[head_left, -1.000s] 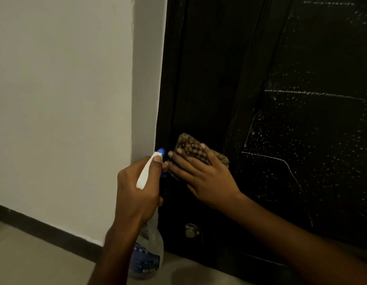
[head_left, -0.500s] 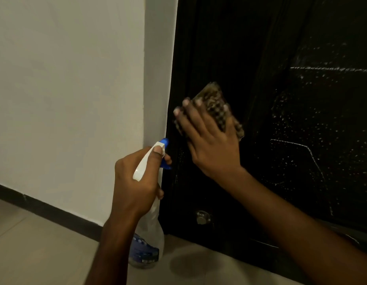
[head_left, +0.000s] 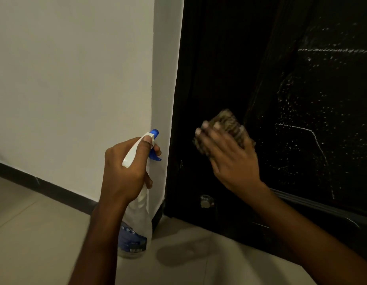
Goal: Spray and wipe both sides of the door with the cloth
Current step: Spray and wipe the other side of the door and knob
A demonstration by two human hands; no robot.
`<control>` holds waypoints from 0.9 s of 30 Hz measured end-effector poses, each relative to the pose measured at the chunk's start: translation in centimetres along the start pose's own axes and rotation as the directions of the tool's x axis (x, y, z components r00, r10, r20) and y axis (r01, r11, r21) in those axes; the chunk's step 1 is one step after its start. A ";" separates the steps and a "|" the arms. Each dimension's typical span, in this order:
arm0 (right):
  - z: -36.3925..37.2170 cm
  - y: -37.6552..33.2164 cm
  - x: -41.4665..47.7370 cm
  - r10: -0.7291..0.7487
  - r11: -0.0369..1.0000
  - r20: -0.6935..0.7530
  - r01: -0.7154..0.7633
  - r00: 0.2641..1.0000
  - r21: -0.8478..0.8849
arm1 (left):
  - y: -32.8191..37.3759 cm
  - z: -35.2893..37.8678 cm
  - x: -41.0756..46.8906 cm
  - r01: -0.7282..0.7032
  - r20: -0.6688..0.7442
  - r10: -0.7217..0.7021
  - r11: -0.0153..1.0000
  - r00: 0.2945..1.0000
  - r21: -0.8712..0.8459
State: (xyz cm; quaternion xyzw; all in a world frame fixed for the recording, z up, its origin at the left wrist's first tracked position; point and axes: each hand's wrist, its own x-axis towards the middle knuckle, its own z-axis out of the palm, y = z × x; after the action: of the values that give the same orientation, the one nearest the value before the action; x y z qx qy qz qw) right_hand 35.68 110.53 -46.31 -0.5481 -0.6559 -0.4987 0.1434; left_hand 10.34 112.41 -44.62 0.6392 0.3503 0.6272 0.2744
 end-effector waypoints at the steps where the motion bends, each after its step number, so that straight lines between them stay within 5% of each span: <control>1: -0.4 0.1 1.3 0.078 0.997 -0.032 -0.078 0.996 0.002 | -0.3 -0.1 0.1 0.014 0.007 -0.014 1.000 1.000 0.007; 5: 0.4 -2.2 4.4 0.193 0.980 -0.025 -0.191 0.981 0.060 | -0.6 -0.2 0.4 0.051 0.038 -0.050 0.999 0.998 -0.013; 10: 4.4 -6.5 -0.6 -0.164 0.985 0.240 0.145 0.957 0.093 | -0.3 0.0 0.0 0.022 0.051 -0.020 0.999 0.999 -0.035; 12: 4.7 -7.1 -2.4 -0.301 0.954 0.354 0.274 0.886 0.124 | -0.3 0.2 -0.5 0.010 0.067 -0.007 0.999 0.998 -0.044; 16: 4.8 -6.7 -4.1 -0.578 0.803 0.551 0.539 0.602 0.254 | -0.2 0.6 -0.9 -0.020 0.079 0.022 1.000 0.997 -0.018; 20: 4.7 -6.1 -3.6 -0.644 0.742 0.576 0.593 0.503 0.312 | -0.3 0.6 -1.0 -0.038 0.092 0.042 0.999 0.995 -0.035; 23: 4.1 -4.3 -4.1 -0.585 0.803 0.476 0.553 0.657 0.223 | -0.4 0.7 -1.1 -0.035 0.095 0.040 0.998 0.995 -0.055; 25: 3.6 -3.4 -4.2 -0.372 0.928 0.291 0.353 0.882 0.117 | -0.4 0.8 -1.0 -0.012 0.082 0.018 0.997 0.996 -0.072; 27: 3.2 -3.7 -3.9 -0.107 0.992 0.156 0.094 0.982 0.087 | -0.4 0.9 -0.8 0.006 0.071 -0.001 0.997 0.997 -0.075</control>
State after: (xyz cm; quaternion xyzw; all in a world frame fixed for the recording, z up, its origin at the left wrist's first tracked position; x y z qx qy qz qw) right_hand 35.07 111.30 -52.46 -0.5466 -0.7114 -0.4331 0.0865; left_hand 11.20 112.11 -45.52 0.6497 0.3174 0.6164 0.3116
